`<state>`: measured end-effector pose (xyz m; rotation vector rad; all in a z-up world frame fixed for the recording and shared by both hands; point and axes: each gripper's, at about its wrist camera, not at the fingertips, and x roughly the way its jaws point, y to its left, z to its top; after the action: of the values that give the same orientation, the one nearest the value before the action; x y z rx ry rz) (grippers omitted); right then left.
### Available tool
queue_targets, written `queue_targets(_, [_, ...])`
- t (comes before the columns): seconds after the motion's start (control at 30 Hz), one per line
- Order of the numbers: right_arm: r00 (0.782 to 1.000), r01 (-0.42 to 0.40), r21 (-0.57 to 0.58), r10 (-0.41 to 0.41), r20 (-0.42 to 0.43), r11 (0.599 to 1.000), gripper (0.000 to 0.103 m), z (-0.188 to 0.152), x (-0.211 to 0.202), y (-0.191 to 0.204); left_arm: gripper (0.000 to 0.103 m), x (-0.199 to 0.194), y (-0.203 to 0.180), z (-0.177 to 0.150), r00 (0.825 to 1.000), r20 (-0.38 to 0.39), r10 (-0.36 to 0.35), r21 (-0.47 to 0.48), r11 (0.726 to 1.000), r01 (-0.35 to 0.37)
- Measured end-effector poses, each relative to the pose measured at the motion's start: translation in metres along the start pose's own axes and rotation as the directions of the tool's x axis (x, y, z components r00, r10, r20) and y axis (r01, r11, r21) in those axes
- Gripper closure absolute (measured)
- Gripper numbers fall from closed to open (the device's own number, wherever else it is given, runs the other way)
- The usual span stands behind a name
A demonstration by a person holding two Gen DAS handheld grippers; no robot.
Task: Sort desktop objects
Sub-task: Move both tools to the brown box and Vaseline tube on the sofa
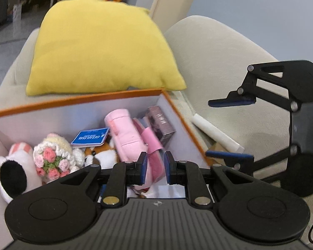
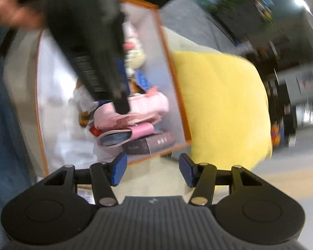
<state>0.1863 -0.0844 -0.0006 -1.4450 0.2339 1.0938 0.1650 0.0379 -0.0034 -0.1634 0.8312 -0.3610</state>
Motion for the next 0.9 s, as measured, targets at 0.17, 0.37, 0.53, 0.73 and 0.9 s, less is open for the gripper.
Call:
queue_targets(0.17, [0.997, -0.067, 0.293, 0.077, -0.022, 0.954, 0.047, -0.047, 0.003, -0.013, 0.084, -0.007, -0.04, 0.002, 0.999, -0.018, -0.027, 0.109, 0.994, 0.029])
queue_targets(0.37, [0.98, -0.117, 0.52, 0.185, -0.079, 0.846, 0.056, -0.109, 0.003, -0.024, 0.084, 0.006, -0.086, 0.009, 0.991, -0.117, -0.064, 0.221, 0.971, 0.089])
queue_targets(0.53, [0.954, -0.178, 0.638, 0.29, -0.074, 0.749, 0.06, -0.138, 0.009, -0.031, 0.082, 0.036, -0.112, 0.014, 0.979, -0.195, -0.061, 0.294, 0.949, 0.118])
queue_targets(0.73, [0.926, -0.22, 0.594, 0.356, -0.121, 0.774, 0.082, -0.149, 0.01, -0.018, 0.049, 0.08, -0.139, 0.016, 0.957, -0.286, -0.046, 0.419, 0.893, 0.168])
queue_targets(0.9, [0.885, -0.258, 0.686, 0.451, -0.115, 0.681, 0.082, -0.173, 0.026, -0.021, 0.044, 0.116, -0.158, 0.012, 0.936, -0.353, -0.014, 0.492, 0.847, 0.199])
